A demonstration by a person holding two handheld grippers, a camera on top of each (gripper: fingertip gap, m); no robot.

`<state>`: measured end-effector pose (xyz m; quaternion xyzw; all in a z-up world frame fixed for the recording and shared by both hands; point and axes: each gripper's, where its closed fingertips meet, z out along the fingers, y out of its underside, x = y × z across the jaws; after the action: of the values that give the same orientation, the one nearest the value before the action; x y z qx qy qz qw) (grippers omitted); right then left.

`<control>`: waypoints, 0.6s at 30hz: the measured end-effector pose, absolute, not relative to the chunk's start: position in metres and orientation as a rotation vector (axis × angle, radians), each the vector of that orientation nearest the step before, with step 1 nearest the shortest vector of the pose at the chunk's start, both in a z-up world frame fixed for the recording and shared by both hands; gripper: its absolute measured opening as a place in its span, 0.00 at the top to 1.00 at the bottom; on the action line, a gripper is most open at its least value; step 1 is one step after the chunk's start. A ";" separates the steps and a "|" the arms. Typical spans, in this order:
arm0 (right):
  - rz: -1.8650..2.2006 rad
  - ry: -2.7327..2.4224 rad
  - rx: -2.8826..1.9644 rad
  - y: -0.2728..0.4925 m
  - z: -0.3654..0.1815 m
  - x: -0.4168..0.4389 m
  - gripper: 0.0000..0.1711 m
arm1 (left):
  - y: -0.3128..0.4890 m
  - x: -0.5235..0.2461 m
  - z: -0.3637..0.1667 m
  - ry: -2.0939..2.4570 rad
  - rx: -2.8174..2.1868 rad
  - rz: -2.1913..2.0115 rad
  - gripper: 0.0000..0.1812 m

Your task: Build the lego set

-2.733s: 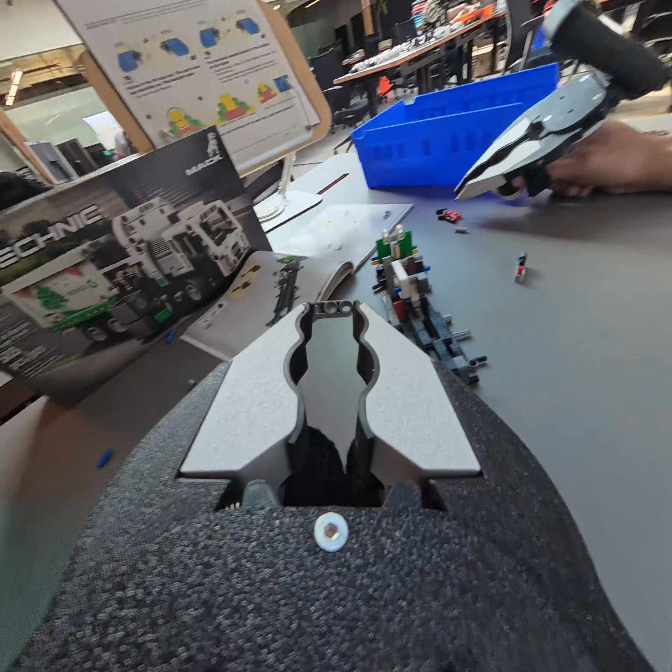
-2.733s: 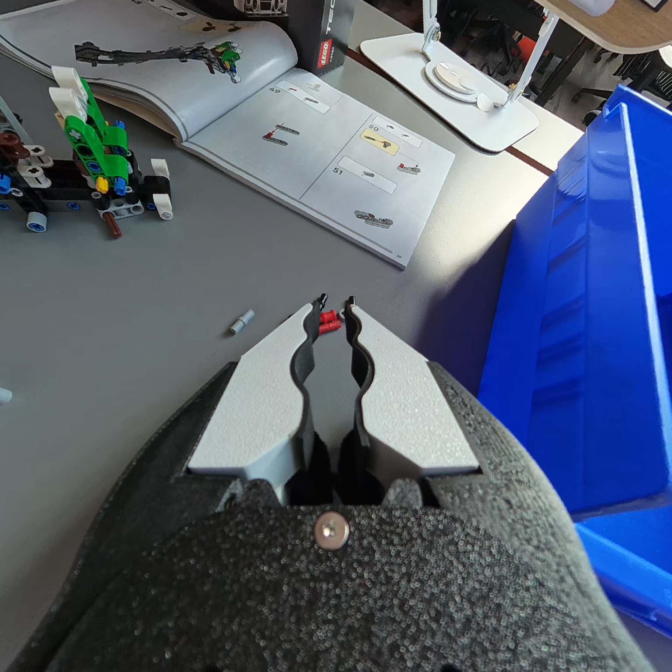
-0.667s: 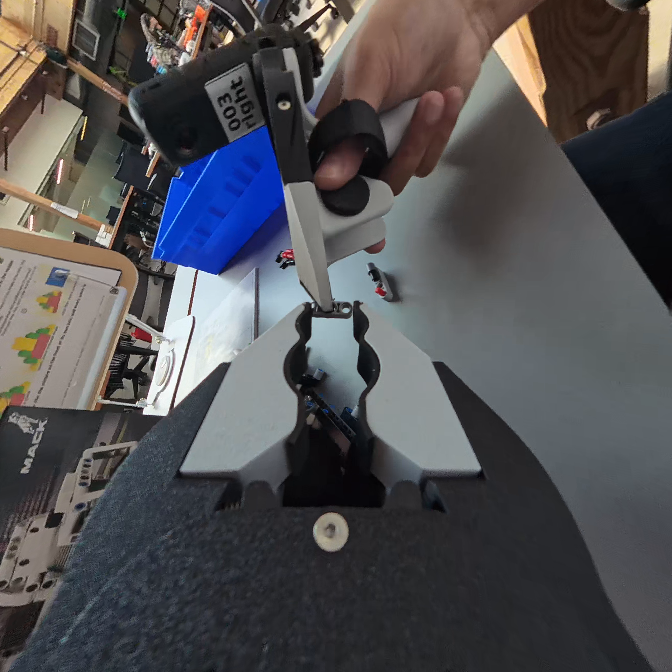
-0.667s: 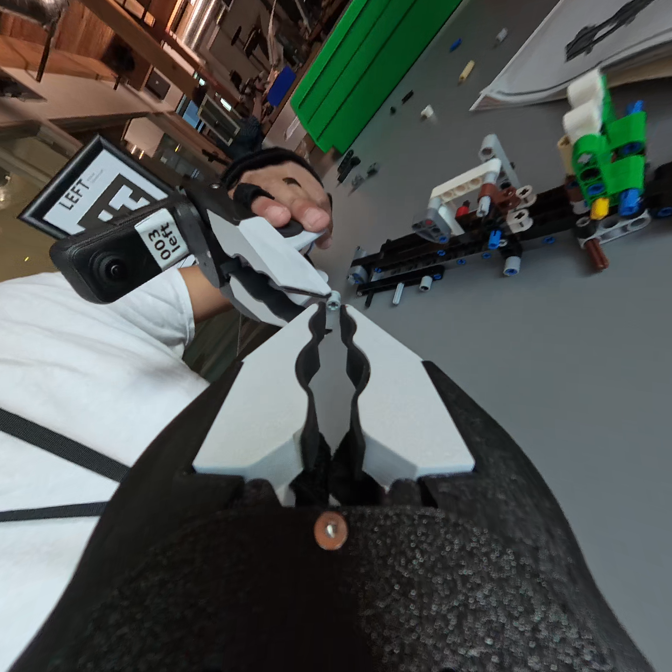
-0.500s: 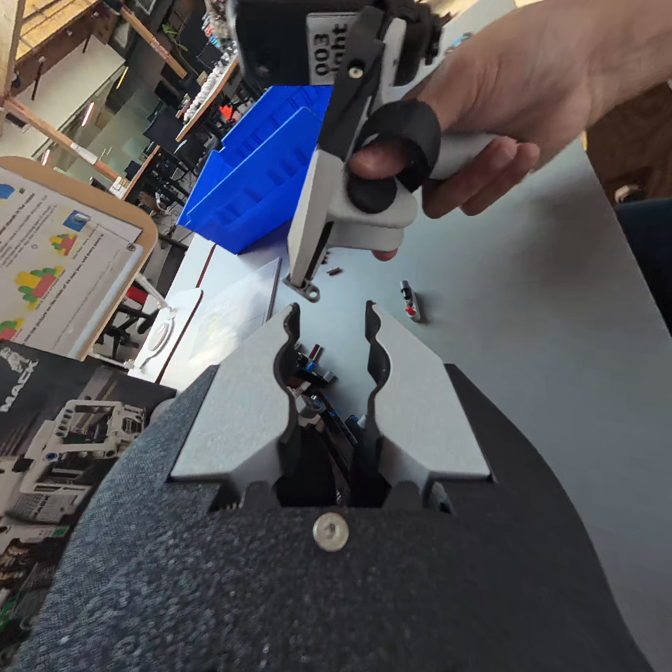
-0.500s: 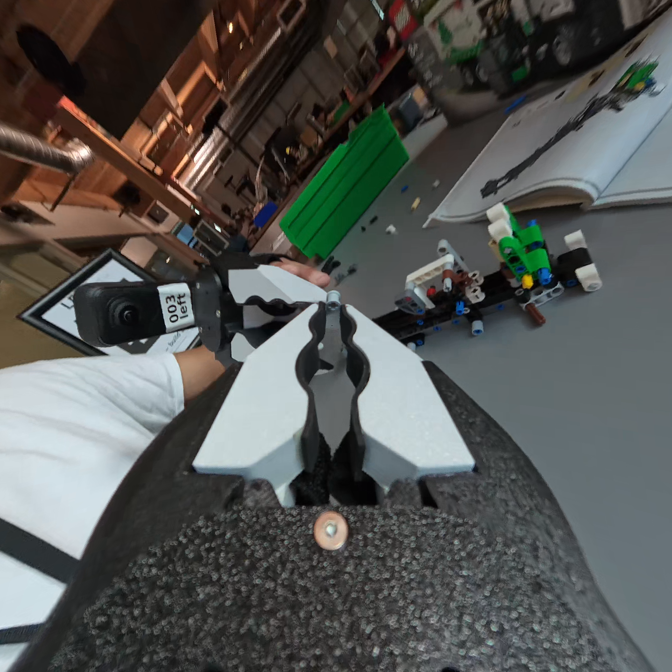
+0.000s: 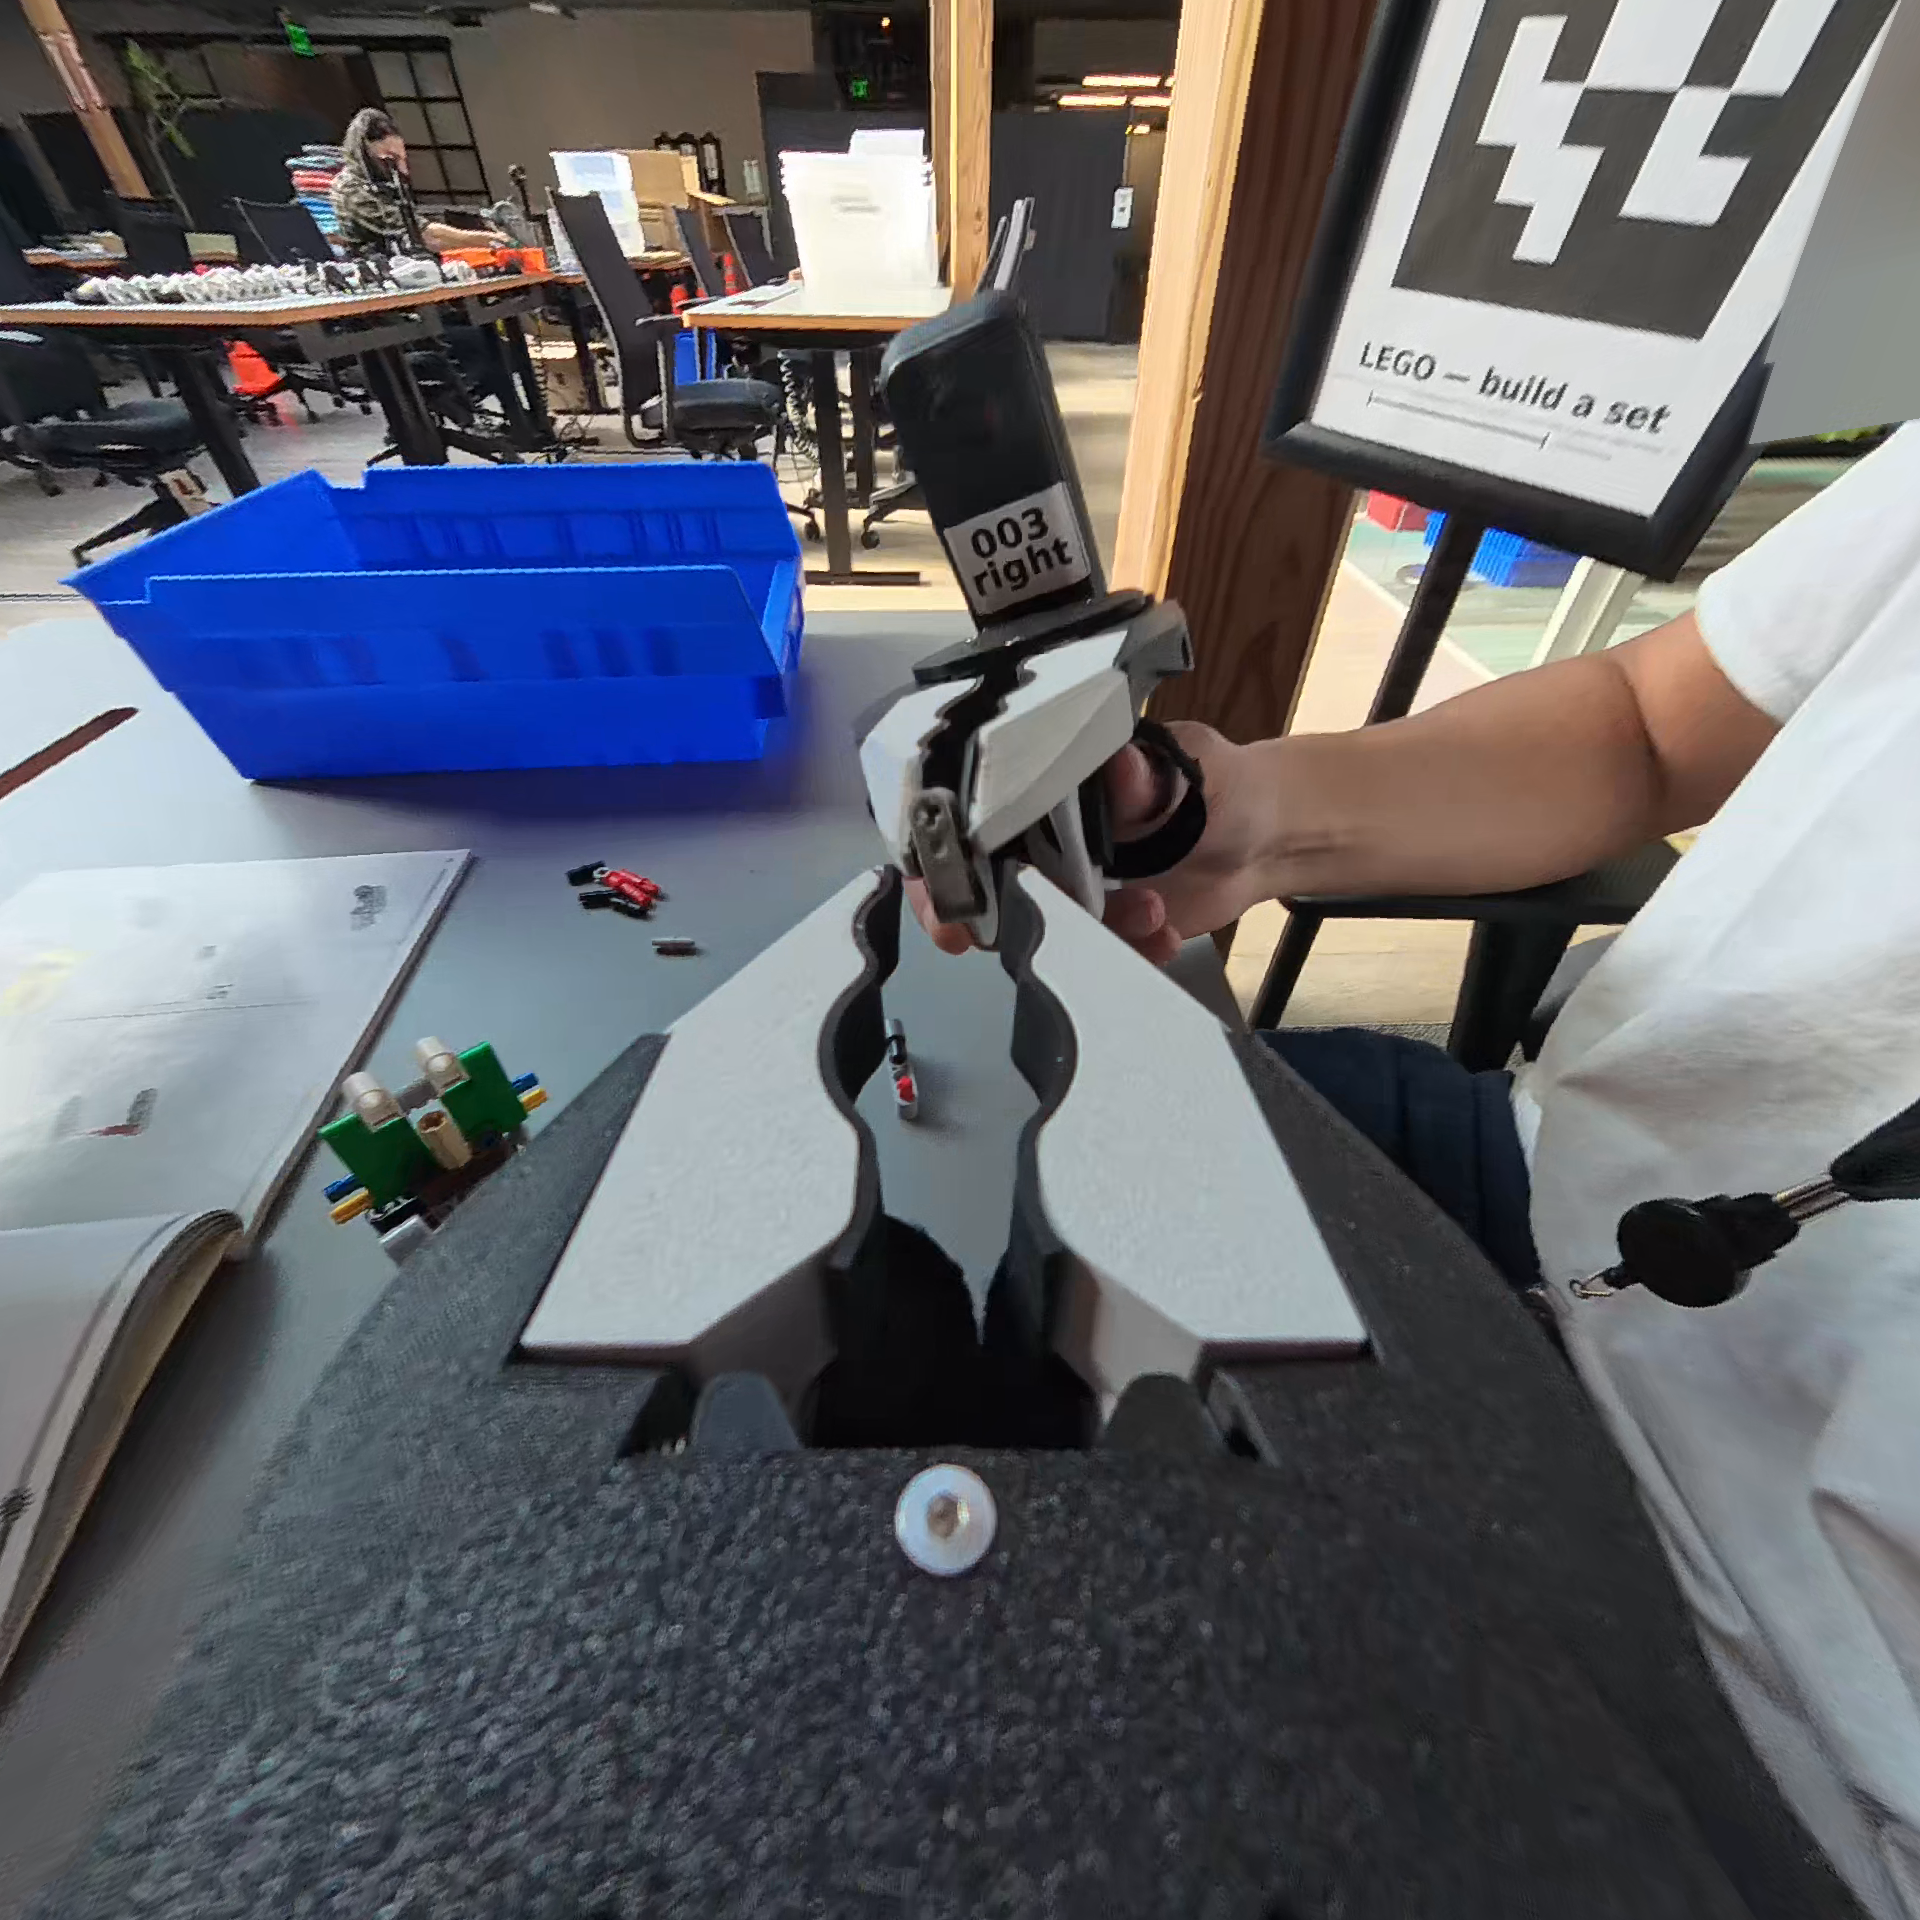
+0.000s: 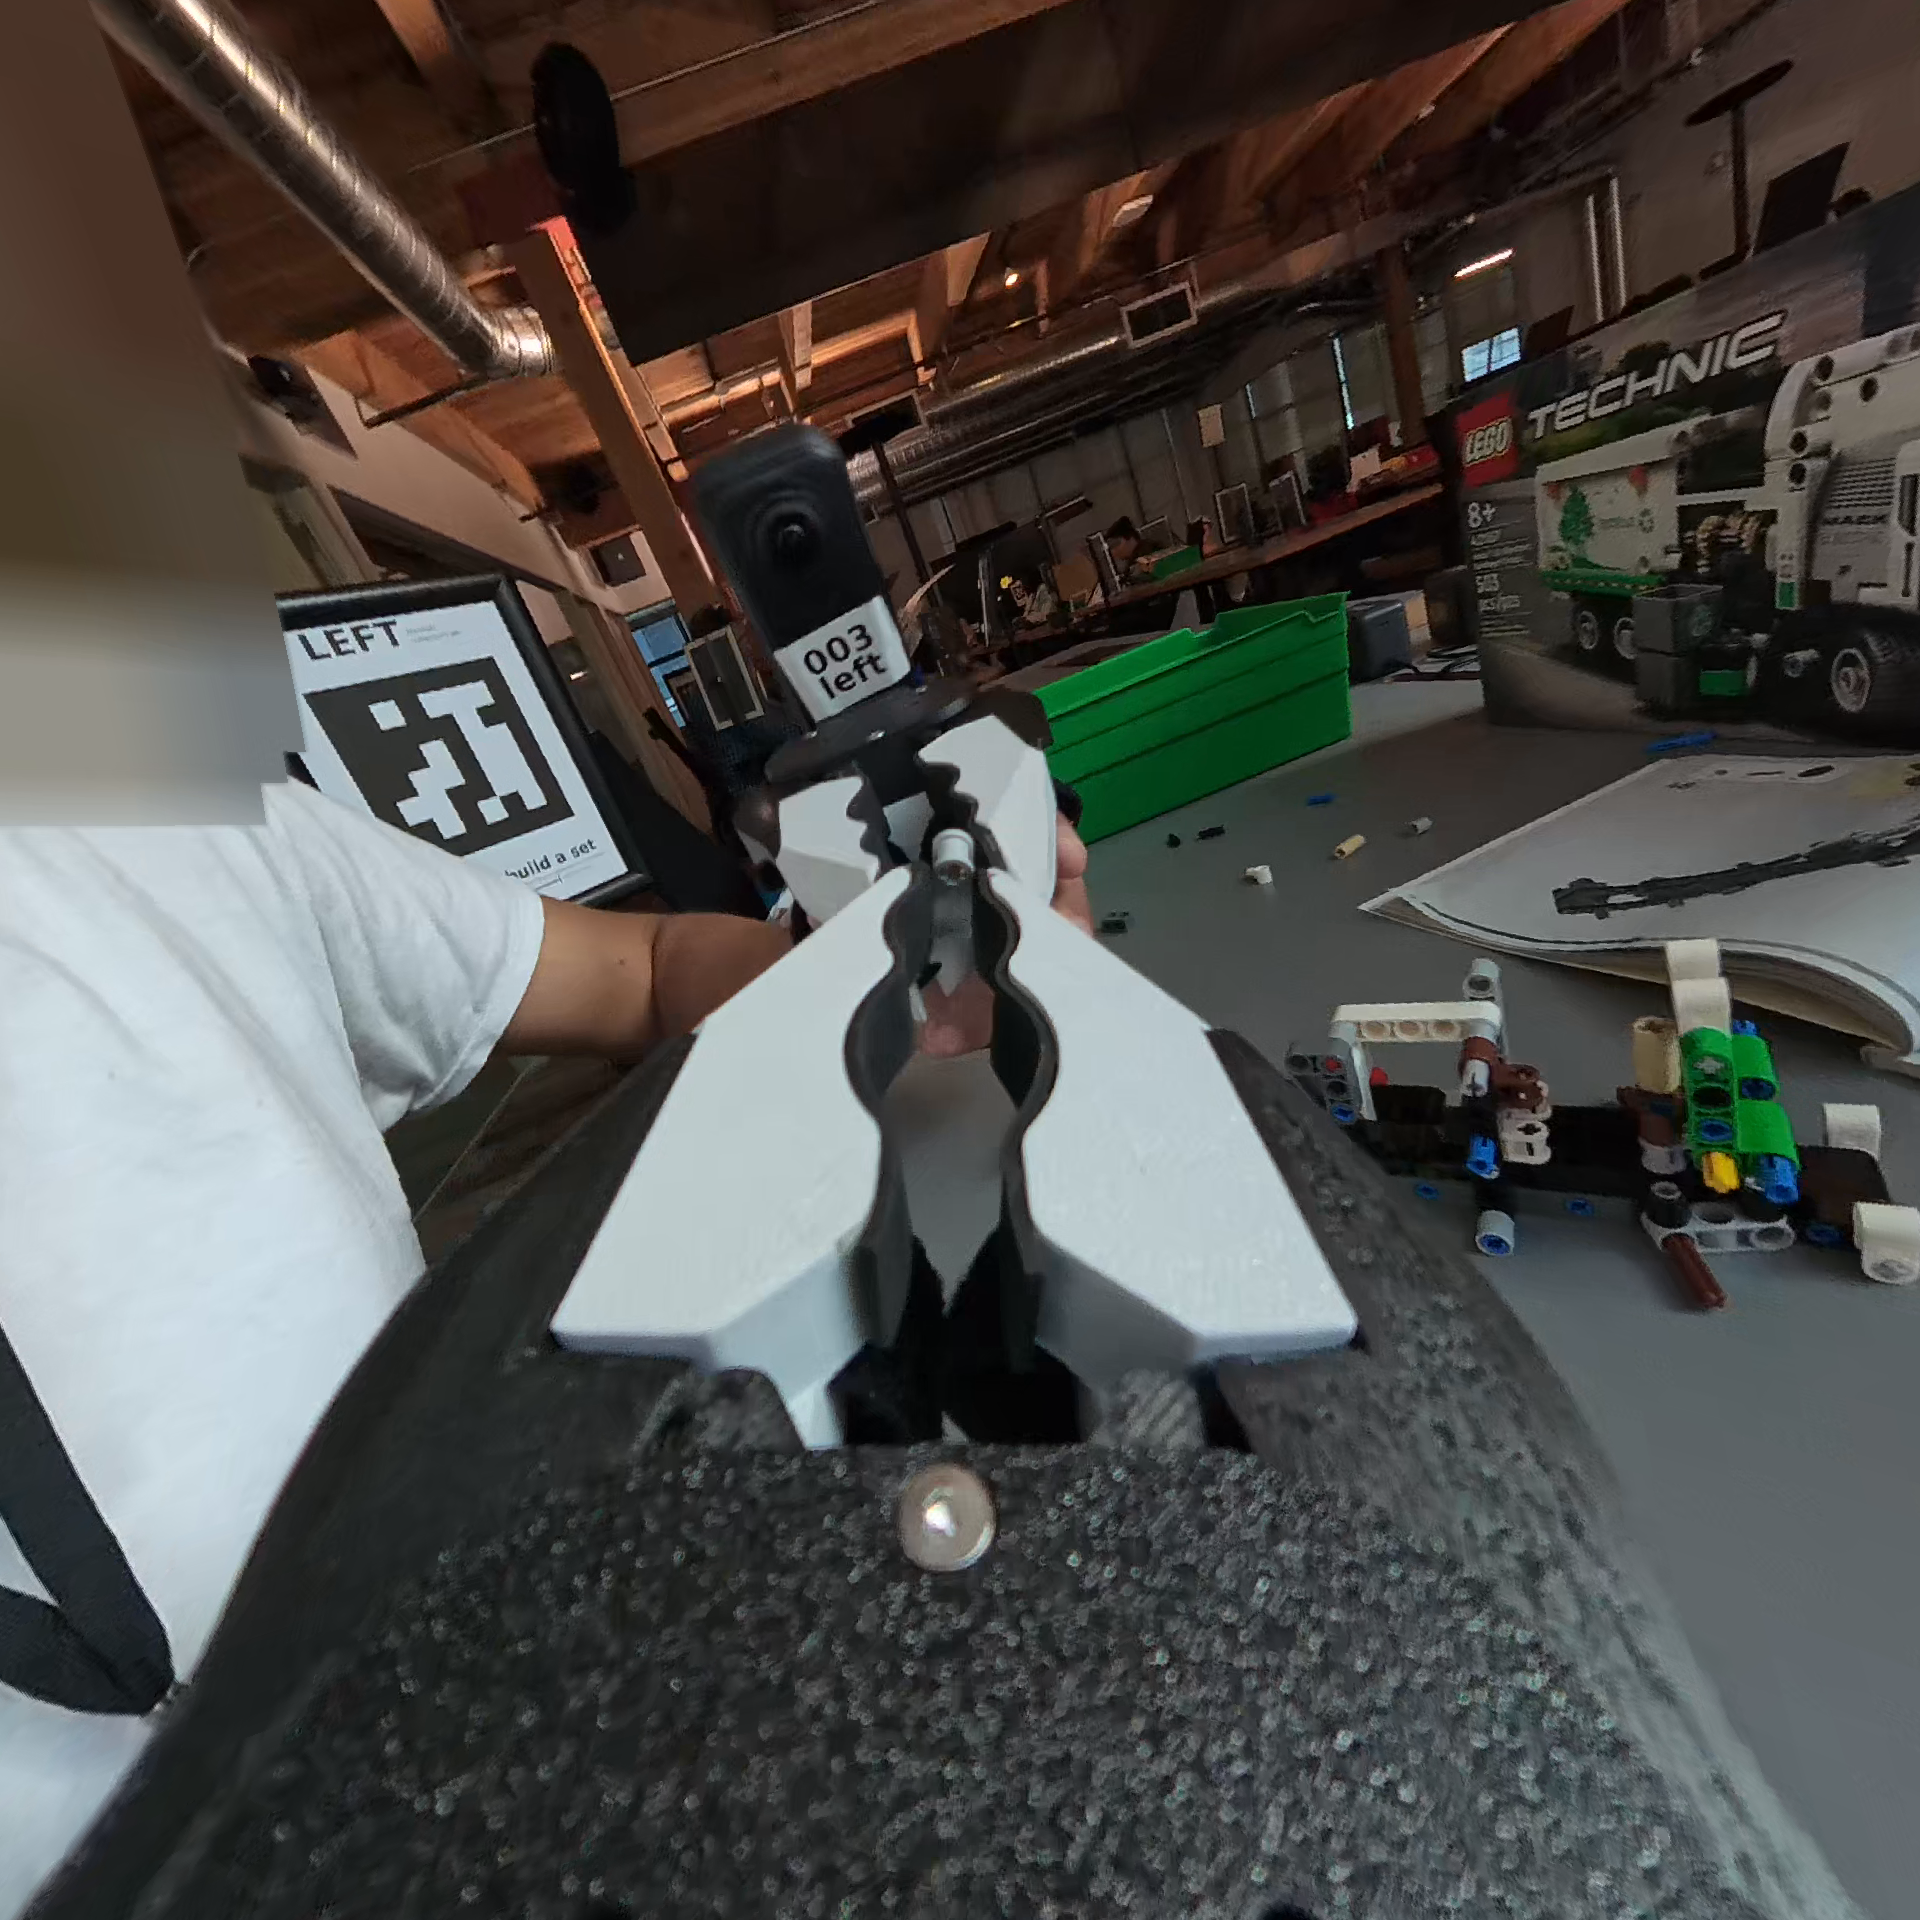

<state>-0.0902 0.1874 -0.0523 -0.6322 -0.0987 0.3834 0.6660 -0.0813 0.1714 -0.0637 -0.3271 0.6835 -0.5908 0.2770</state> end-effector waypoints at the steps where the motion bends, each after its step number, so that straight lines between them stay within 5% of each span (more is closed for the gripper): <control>1: 0.852 -0.252 -1.422 0.186 -0.053 -0.093 0.96 | 0.170 -0.083 -0.061 1.835 -0.881 -1.628 0.91; 12: 0.785 -0.287 -1.511 0.187 -0.068 -0.081 0.95 | 0.178 -0.079 -0.077 1.927 -0.982 -1.588 0.96; 18: 0.676 -0.400 -1.890 0.167 -0.110 -0.049 0.82 | 0.189 -0.072 -0.116 2.083 -0.973 -1.108 0.97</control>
<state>-0.0488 0.1669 -0.1097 -0.7885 -0.1669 0.2819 0.5205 -0.0721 0.1888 -0.1165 -0.3647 0.7810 -0.4156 0.2903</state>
